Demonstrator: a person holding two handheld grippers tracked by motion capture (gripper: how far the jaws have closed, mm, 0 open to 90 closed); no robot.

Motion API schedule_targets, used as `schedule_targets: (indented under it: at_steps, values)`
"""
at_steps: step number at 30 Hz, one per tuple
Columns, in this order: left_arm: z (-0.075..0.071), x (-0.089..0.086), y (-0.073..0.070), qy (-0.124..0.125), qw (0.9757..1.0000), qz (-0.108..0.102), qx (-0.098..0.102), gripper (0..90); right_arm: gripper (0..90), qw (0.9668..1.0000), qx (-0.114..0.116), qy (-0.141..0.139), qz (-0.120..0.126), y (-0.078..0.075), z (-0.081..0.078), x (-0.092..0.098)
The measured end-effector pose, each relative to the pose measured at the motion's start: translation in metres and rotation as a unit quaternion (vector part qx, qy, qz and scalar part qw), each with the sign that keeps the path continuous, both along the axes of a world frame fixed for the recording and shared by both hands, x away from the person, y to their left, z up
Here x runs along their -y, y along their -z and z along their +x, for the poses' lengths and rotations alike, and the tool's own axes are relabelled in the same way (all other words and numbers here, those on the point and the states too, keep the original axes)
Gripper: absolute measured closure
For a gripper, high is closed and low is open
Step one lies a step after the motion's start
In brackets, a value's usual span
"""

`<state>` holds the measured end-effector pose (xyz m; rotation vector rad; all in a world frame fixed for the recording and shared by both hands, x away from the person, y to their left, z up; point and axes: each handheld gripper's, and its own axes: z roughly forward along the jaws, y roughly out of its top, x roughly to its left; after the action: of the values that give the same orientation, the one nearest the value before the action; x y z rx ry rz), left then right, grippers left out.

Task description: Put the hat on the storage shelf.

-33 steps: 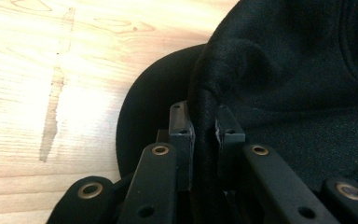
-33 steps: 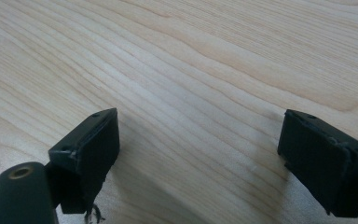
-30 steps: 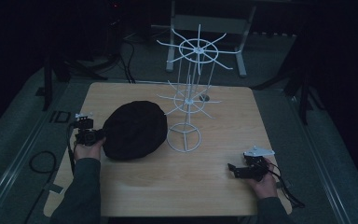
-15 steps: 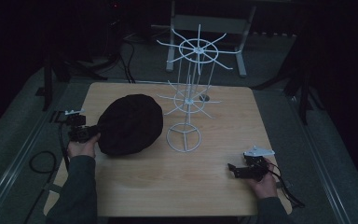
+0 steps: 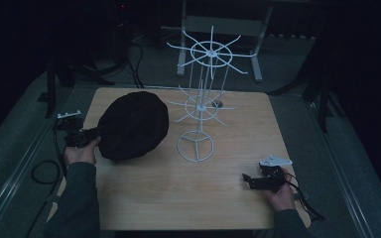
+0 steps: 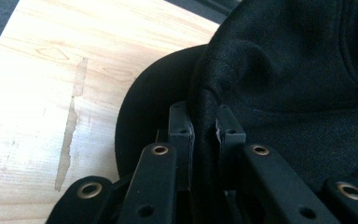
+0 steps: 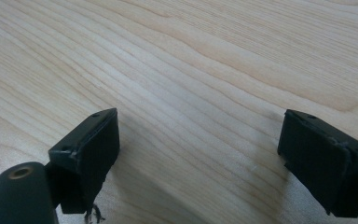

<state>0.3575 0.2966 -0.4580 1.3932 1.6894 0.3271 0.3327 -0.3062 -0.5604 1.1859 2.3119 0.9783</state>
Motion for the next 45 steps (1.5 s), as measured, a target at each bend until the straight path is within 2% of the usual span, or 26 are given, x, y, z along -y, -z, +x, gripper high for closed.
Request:
schedule_targets:
  at_steps: [9, 20, 21, 35, 40, 45]
  values:
    - [-0.001, -0.006, -0.01, -0.004, 0.9998, -0.012, 0.013, 81.5, 12.6, 1.0, 0.0, 0.0, 0.0, 0.0, 0.0, 0.0]
    - [-0.002, -0.009, -0.023, 0.0, 0.9994, -0.016, 0.03, 81.4, 12.6, 1.0, 0.0, 0.0, 0.0, 0.0, 0.0, 0.0]
    - [-0.002, -0.009, -0.028, 0.004, 0.9991, -0.02, 0.037, 81.4, 12.6, 1.0, 0.0, 0.0, 0.0, 0.0, 0.0, 0.0]
    - [0.0, -0.007, -0.05, 0.017, 0.9974, -0.022, 0.066, 81.3, 12.5, 1.0, 0.001, 0.0, 0.0, 0.0, 0.0, 0.0]
    - [0.0, -0.006, -0.056, 0.031, 0.9958, -0.025, 0.083, 81.2, 12.6, 1.0, 0.001, 0.0, 0.0, 0.0, 0.0, 0.0]
    - [0.001, -0.004, -0.061, 0.036, 0.9947, -0.029, 0.092, 81.1, 12.6, 1.0, 0.002, 0.0, 0.0, 0.0, 0.0, 0.0]
